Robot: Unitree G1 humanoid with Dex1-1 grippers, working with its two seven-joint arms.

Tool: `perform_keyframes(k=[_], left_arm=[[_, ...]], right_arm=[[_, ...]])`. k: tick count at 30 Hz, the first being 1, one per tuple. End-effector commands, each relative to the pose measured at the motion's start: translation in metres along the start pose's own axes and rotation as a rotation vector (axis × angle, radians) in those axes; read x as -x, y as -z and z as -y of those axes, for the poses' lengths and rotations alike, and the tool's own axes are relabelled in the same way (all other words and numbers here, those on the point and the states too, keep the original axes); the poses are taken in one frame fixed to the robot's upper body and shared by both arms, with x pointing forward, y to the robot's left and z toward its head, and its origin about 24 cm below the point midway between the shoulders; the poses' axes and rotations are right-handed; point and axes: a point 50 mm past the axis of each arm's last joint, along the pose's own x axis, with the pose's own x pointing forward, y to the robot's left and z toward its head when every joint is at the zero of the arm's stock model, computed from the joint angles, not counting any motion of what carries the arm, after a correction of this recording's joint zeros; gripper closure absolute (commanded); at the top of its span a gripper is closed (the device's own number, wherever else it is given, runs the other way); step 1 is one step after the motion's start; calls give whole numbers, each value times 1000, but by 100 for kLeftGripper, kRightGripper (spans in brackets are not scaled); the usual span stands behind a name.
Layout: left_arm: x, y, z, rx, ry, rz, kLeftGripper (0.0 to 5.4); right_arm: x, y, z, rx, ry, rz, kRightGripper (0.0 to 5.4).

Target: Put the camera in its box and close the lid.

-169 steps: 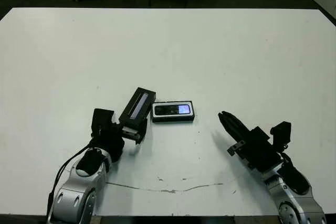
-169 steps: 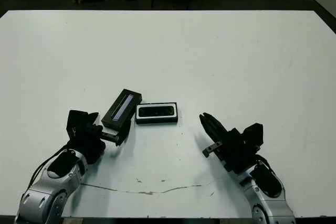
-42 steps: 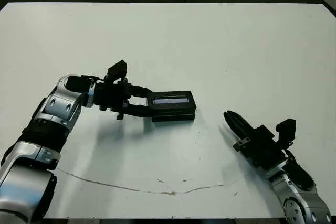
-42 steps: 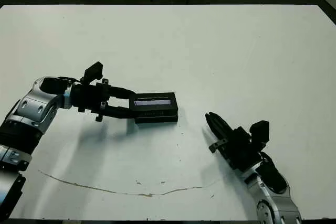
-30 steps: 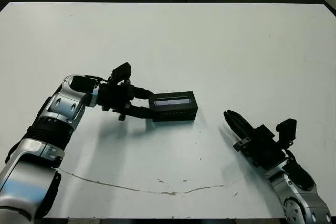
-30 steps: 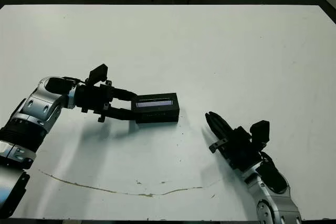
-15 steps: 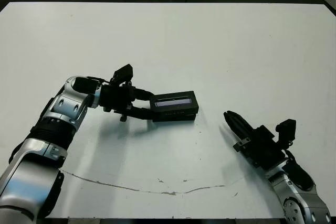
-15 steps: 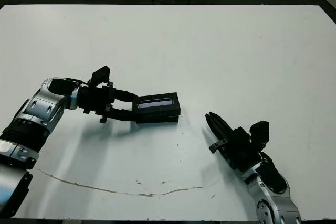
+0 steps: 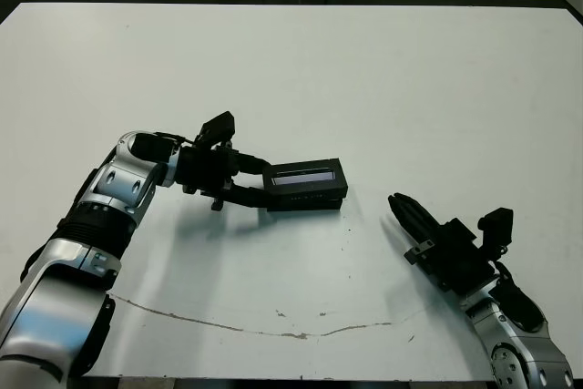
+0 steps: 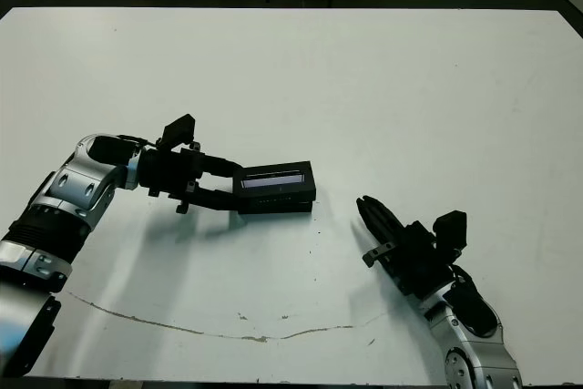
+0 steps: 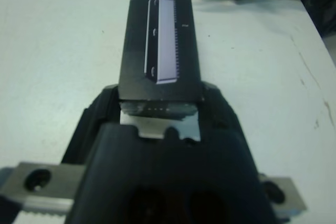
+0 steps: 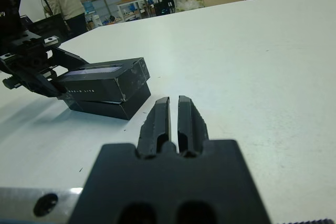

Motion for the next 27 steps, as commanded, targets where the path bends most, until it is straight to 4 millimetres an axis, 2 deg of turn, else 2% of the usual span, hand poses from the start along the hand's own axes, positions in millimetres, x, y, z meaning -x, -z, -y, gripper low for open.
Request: perform_keyframes(k=[1, 19, 27], left_arm=[[-7, 1, 0, 0, 29, -26, 314], [-20, -3, -1, -32, 75, -44, 314], [-19, -1, -1, -30, 73, -55, 314]], right_arm=[[3, 4, 1, -4, 14, -32, 540], [3, 5, 1, -11, 10, -28, 540], [4, 5, 1, -3, 22, -37, 540]])
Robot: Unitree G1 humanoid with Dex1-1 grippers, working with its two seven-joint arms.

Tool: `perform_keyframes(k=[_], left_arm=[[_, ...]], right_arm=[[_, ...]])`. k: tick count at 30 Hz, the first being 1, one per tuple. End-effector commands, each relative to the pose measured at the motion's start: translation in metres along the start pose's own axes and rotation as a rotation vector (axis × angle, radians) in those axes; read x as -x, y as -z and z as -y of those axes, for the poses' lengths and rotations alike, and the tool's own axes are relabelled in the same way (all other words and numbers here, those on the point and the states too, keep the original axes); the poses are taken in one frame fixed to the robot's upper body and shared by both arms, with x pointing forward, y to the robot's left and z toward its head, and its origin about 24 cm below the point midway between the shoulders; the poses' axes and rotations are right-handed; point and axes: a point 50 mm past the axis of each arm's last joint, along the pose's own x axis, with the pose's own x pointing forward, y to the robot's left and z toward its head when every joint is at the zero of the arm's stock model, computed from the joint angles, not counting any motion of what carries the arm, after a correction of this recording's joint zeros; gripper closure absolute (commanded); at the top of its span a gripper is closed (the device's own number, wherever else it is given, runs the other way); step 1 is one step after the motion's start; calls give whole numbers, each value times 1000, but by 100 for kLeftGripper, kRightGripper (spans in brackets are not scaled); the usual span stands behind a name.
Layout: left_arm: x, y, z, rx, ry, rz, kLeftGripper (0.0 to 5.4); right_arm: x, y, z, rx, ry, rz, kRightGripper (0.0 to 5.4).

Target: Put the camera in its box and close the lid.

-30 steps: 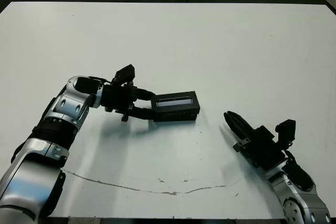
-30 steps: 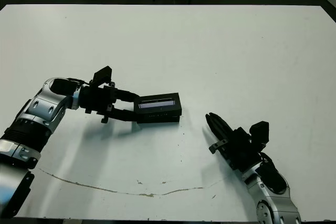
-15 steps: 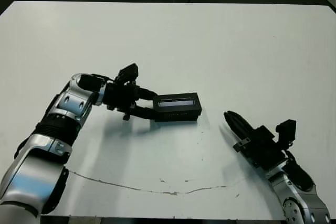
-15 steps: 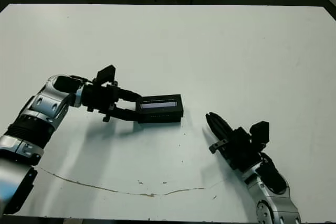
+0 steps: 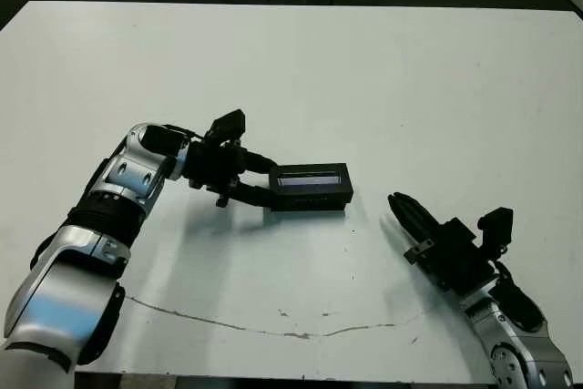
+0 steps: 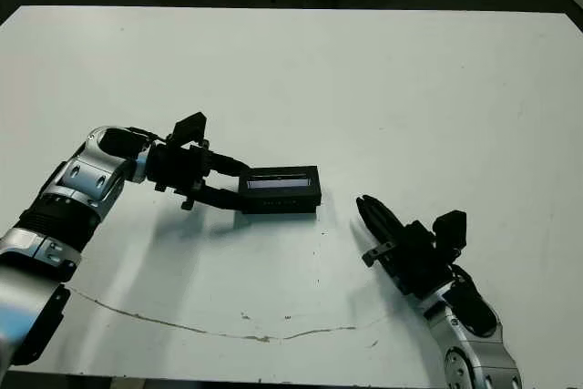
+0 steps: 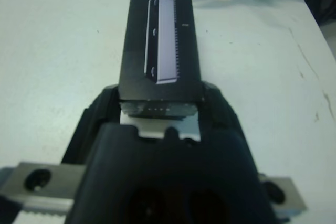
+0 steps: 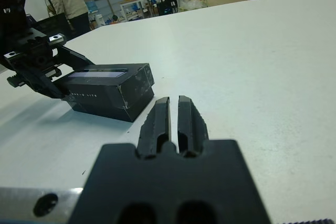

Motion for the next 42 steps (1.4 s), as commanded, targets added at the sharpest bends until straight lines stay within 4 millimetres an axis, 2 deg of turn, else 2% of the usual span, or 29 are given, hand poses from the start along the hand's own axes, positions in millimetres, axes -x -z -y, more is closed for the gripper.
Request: perform_keyframes(k=[1, 9, 28, 33, 41, 42], left_arm=[[-8, 4, 3, 8, 25, -34, 314], [1, 9, 3, -22, 5, -101, 314], [8, 15, 4, -77, -7, -200, 314], [7, 10, 4, -173, 54, -234, 202], [9, 10, 5, -176, 114, -273, 8], [9, 10, 5, -177, 121, -276, 1]], right_arm=[[4, 5, 1, -8, 19, -33, 540], [4, 5, 2, -13, 12, -27, 540], [4, 6, 2, -12, 15, -22, 540], [4, 6, 2, -9, 11, -17, 540], [5, 6, 2, -6, 16, -19, 540], [5, 6, 2, -3, 18, -21, 540]])
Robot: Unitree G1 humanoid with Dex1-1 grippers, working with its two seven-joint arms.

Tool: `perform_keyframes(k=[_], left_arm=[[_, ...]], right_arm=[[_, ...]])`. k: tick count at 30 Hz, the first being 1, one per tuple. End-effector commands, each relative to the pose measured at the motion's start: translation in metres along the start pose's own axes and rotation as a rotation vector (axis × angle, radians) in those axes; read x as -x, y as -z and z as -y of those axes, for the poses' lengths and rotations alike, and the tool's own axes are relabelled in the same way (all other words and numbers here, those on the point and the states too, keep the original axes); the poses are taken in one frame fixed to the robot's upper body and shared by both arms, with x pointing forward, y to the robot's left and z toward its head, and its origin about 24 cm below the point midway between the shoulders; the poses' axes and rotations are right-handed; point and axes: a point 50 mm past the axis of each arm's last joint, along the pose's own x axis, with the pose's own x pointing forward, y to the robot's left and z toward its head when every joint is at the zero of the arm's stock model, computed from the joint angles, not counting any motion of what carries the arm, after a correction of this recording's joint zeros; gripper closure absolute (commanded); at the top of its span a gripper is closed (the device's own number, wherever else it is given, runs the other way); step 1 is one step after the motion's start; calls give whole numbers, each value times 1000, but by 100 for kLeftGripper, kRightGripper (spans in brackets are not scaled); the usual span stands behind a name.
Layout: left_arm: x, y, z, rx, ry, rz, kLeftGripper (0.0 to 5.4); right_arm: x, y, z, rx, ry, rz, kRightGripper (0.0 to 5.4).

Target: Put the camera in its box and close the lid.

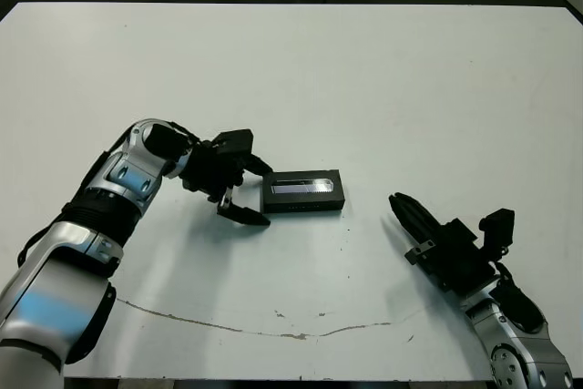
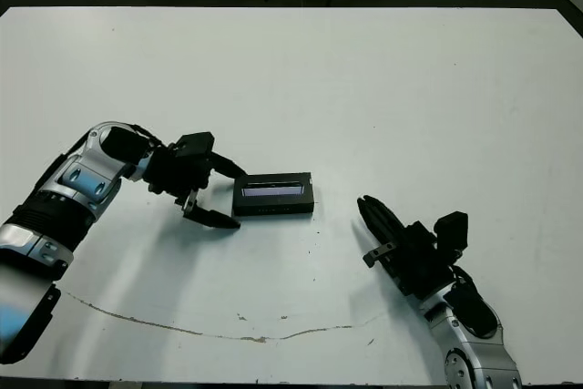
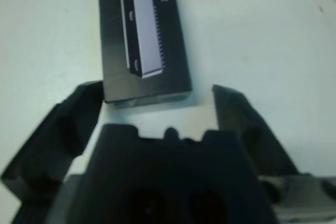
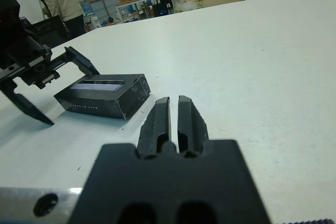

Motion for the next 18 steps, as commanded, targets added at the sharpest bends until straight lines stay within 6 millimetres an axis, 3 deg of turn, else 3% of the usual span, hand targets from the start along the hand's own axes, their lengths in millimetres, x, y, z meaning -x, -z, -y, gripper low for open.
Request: perform_keyframes(k=[1, 6, 10, 14, 18], left_arm=[[2, 10, 6, 13, 49, -55, 1], [11, 11, 11, 12, 45, -27, 1], [31, 13, 21, 61, -146, 121, 1], [65, 9, 39, 185, -563, 321, 1], [89, -2, 71, 212, -1000, 512, 63]], right_arm=[[4, 5, 2, -1, 17, -29, 540], [4, 6, 2, -18, 15, -26, 540], [4, 6, 1, -34, 22, -30, 540], [5, 3, 0, -78, 38, -16, 540], [4, -3, 0, -109, 44, 23, 540]])
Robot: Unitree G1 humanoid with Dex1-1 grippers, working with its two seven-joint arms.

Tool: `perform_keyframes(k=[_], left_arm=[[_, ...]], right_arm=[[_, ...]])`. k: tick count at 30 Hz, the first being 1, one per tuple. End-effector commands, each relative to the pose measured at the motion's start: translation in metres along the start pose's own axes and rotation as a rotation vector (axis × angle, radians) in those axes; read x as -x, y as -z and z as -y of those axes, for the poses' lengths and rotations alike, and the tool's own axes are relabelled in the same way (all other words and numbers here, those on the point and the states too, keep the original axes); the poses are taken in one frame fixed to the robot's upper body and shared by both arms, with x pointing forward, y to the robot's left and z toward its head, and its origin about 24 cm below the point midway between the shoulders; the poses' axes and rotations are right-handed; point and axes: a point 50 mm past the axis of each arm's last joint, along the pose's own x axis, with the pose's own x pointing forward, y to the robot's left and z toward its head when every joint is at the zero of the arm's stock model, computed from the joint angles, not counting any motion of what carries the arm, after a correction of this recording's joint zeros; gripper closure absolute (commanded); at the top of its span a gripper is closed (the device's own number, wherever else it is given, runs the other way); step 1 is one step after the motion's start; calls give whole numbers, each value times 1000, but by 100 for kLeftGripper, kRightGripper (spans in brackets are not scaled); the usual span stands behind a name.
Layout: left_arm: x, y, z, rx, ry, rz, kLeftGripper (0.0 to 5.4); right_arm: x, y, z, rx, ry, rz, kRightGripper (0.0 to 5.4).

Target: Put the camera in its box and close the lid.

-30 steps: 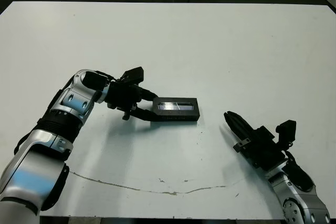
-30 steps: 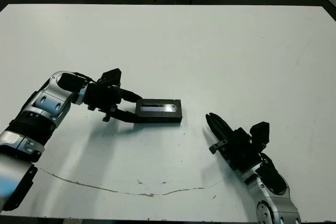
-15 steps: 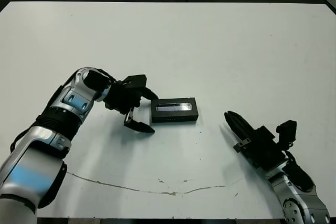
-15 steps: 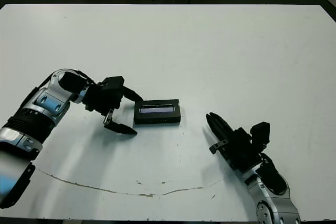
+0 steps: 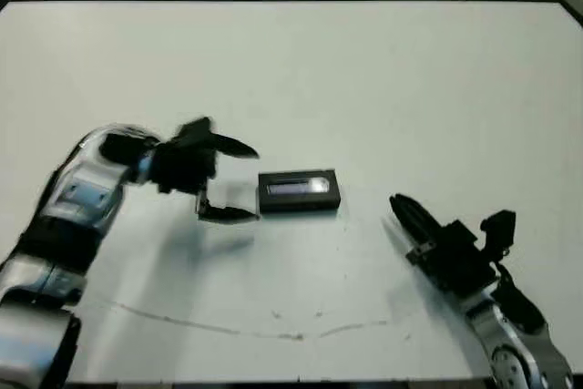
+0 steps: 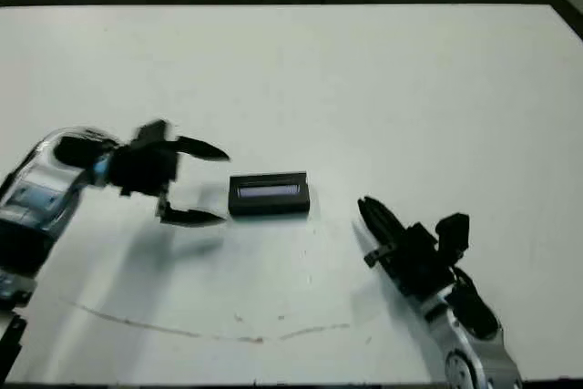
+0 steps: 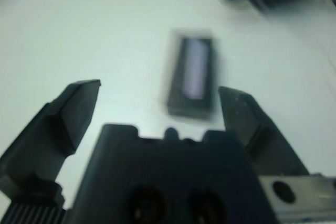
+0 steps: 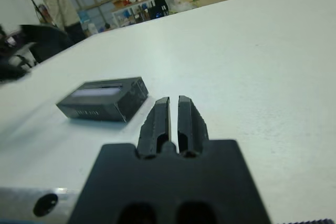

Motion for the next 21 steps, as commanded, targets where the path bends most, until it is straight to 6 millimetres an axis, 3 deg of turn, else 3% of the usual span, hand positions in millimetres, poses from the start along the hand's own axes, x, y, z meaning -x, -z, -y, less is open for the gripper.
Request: perform_keyframes(k=[1, 5, 9, 14, 19, 21], left_arm=[[31, -7, 14, 27, -299, 101, 90], [52, -10, 33, 41, -536, 170, 185], [59, 4, 57, 89, -734, 153, 286], [53, 25, 89, 150, -813, 48, 410], [42, 37, 111, 235, -867, 57, 531], [39, 41, 116, 264, -910, 78, 539]], right_arm=[[3, -3, 4, -4, 32, 9, 540], [1, -10, 3, 62, 84, 36, 540], [0, -10, -1, 108, 156, 49, 540], [-1, -6, -3, 110, 225, 25, 540], [-2, -4, -5, 89, 252, 16, 540], [-3, -4, -5, 100, 265, 15, 540]])
